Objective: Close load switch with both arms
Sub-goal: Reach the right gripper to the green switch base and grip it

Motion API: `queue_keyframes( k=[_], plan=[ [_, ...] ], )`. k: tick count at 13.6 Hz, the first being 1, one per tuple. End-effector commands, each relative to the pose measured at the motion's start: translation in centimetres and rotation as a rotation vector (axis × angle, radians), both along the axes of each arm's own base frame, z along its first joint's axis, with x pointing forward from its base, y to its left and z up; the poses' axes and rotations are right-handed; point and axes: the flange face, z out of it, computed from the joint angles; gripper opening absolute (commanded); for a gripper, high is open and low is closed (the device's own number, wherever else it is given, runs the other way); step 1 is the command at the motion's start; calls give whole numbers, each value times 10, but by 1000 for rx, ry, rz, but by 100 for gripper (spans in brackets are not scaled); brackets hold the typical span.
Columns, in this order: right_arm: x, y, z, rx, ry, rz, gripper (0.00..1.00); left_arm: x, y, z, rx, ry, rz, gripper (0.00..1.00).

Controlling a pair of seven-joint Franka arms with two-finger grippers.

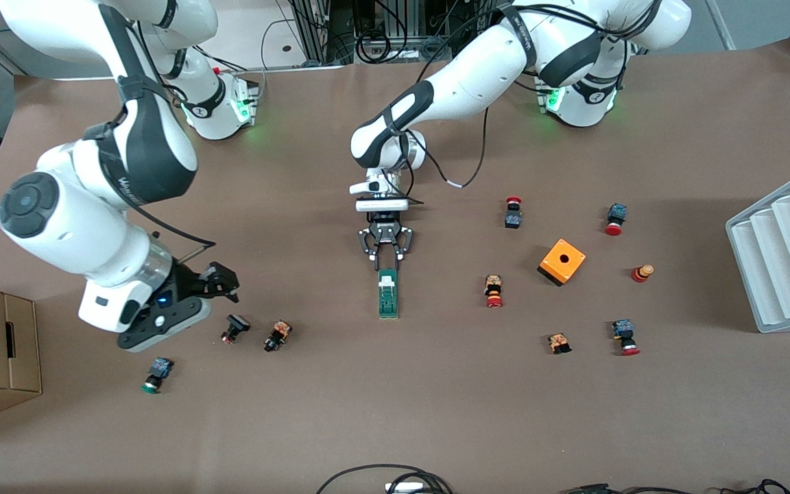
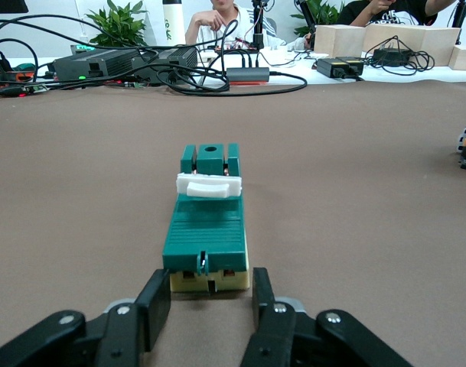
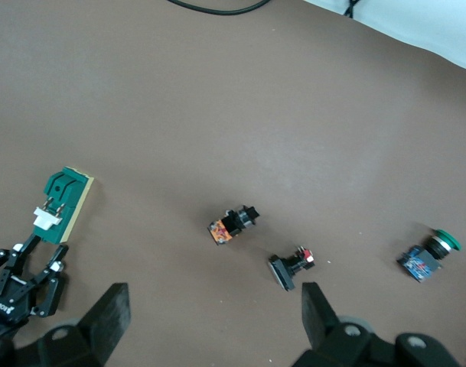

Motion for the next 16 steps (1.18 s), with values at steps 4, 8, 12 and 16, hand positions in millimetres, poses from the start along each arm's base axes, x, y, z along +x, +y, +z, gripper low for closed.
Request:
queue_keyframes(
  k=[4,8,12,16],
  plan=[
    [-1,51,-21,9,-26,52,100,6,1,-6,-3,-21,-3,57],
    [-4,84,-43,-5,-37,103,100,7,0,-5,-4,-21,-4,56],
    [-17,127,-72,-133,-67,232,100,7,1,-5,-3,-22,-2,57],
    [-23,155,-98,-188,-96,322,100,6,1,-6,-4,-21,-3,57]
  ],
)
